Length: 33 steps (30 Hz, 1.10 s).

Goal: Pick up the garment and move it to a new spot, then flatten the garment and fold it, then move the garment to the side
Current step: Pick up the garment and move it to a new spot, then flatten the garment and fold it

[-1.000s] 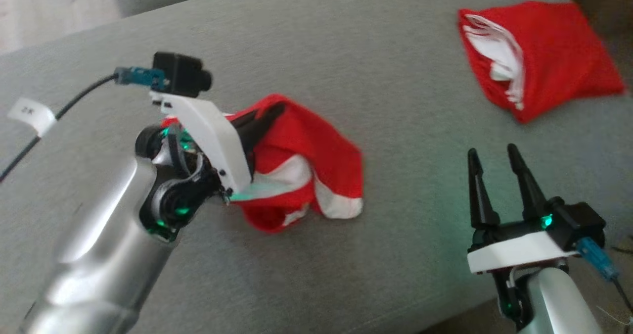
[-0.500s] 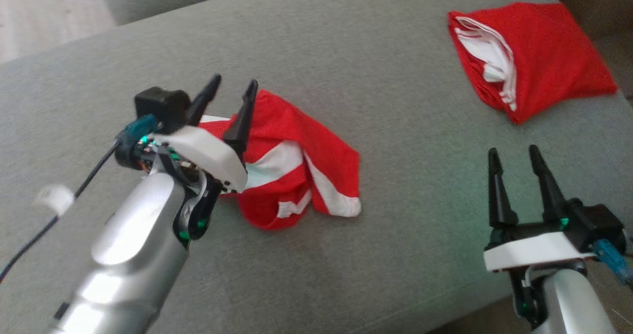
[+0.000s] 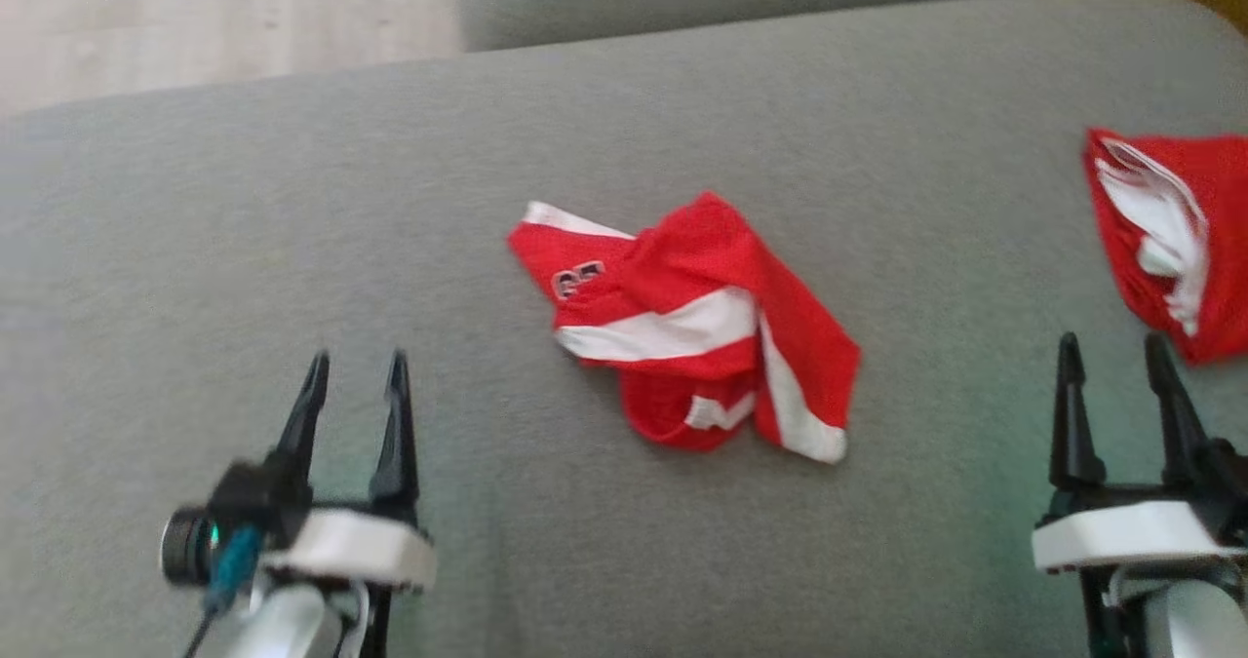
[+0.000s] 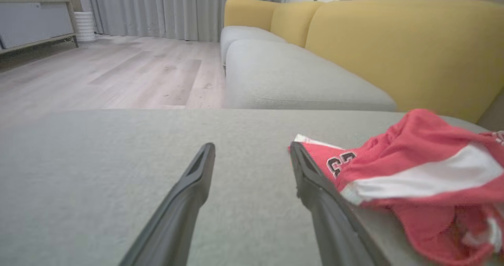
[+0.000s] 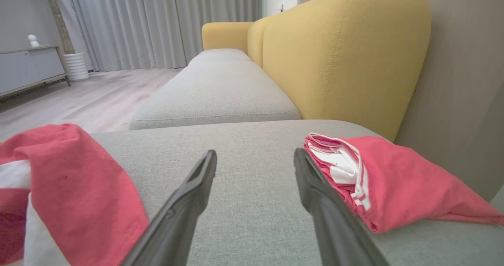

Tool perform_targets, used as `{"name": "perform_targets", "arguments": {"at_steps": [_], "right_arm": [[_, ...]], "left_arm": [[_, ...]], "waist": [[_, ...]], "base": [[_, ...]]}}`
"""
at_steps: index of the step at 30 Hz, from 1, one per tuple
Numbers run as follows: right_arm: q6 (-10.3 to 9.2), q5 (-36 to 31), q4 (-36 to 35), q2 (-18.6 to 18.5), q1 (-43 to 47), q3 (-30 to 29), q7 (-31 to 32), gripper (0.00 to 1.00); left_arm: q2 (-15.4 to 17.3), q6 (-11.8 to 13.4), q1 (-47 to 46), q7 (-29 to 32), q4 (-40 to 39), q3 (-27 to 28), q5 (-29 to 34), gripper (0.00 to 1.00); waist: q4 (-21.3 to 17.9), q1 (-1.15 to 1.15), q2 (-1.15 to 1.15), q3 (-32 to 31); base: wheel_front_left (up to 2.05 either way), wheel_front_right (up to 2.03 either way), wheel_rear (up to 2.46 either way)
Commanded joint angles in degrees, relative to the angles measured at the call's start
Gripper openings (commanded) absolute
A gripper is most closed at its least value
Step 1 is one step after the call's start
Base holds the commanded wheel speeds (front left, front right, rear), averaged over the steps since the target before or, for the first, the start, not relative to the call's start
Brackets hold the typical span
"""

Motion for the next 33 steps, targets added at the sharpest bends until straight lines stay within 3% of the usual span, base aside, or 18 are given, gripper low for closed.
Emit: {"name": "perform_targets", "arguments": {"at_steps": [1, 6, 12, 22, 33], "right_arm": [[0.37, -0.39, -1.78, -0.34, 0.05, 0.6, -0.36, 1.0], [0.37, -0.12, -0.56, -0.34, 2.27, -0.11, -0.36, 1.0], [0.37, 0.52, 2.22, -0.34, 5.23, 1.1, -0.36, 1.0], [0.37, 2.27, 3.42, -0.34, 6.65, 2.43, -0.36, 1.0], [0.37, 2.28, 3.76, -0.33, 6.55, 3.88, -0.36, 1.0]], "left_arm": [[0.73, 0.58, -0.17, -0.63, -2.43, 3.43, 2.2, 1.0], [-2.38, -0.8, 8.85, -0.68, -5.53, 9.02, 8.81, 1.0], [-6.28, -5.05, 16.27, -0.69, -7.21, 15.31, 15.4, 1.0], [-11.17, -10.76, 19.28, -0.69, -7.9, 22.62, 20.92, 1.0], [-13.26, -16.0, 18.06, -0.7, -6.84, 25.88, 23.87, 1.0]], "waist": [[3.72, 0.0, 0.0, -2.32], [6.59, 0.0, 0.0, -4.47], [8.1, 0.0, 0.0, -7.23], [7.94, 0.0, 0.0, -8.11], [6.94, 0.0, 0.0, -7.84]], "base": [[0.0, 0.0, 0.0], [0.0, 0.0, 0.0], [0.0, 0.0, 0.0], [0.0, 0.0, 0.0], [0.0, 0.0, 0.0]]}}
